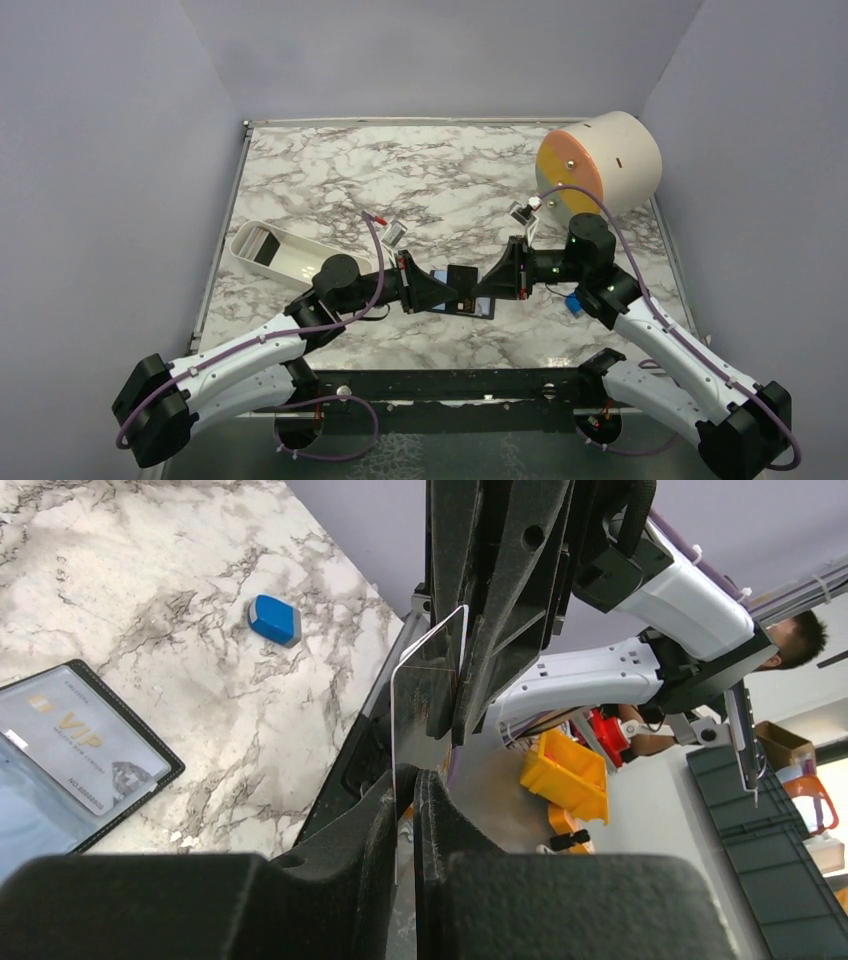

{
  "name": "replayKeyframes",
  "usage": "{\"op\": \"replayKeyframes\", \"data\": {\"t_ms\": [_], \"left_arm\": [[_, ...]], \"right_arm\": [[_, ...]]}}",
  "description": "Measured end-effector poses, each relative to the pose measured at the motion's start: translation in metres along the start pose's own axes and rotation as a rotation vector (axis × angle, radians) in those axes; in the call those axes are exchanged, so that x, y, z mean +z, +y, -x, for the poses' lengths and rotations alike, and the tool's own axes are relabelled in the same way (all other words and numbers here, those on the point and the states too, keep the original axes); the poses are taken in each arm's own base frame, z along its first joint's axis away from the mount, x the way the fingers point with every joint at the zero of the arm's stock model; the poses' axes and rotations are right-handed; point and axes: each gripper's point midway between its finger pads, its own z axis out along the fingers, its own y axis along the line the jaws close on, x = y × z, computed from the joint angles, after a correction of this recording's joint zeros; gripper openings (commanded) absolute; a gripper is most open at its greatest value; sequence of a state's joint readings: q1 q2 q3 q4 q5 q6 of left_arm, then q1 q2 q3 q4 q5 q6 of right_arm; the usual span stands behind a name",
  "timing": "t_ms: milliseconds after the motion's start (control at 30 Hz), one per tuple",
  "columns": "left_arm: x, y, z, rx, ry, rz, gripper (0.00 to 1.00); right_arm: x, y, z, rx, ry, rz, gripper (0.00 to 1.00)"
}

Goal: Put the credit cards into the card holder
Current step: Adjust the credit card, then insert the credit card into the card holder.

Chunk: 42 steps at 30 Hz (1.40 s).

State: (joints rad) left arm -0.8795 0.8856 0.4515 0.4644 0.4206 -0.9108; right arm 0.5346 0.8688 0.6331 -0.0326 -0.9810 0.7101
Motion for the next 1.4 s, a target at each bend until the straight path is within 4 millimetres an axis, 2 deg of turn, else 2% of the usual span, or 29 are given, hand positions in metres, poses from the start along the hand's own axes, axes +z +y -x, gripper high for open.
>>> {"op": "replayKeyframes", "data": {"t_ms": [167,267,567,800,1100,1267,1400], "left_arm": [[-0.003,0.001,0.006,-0.013,-0.011,-0.008,0.07],[-0.005,0.0,0.008,-0.014,-0.013,-0.016,0.0],[-0.009,-0.001,0.014,0.005,-0.032,-0.025,0.0],[-0.013,0.01,0.013,0.001,-0.039,0.008,0.0],[-0.021,0.036,0.008,-0.037,-0.068,0.086,0.0],[-0.019,0.038,0.009,-0.06,-0.074,0.094,0.0],[-0.016,0.051,0.006,-0.103,-0.076,0.133,0.0]], "right_arm": [[0.0,0.001,0.001,0.004,-0.002,0.002,0.01],[0.0,0.001,0.001,0.006,-0.004,0.002,0.01],[-0.004,-0.004,0.003,-0.015,-0.042,-0.058,0.01],[-0.006,-0.024,0.001,0.011,-0.055,-0.168,0.01],[-0.014,-0.054,0.002,0.03,-0.082,-0.337,0.01],[-0.018,-0.079,-0.002,0.056,-0.081,-0.452,0.01],[-0.022,-0.101,-0.011,0.093,-0.055,-0.541,0.01]]}}
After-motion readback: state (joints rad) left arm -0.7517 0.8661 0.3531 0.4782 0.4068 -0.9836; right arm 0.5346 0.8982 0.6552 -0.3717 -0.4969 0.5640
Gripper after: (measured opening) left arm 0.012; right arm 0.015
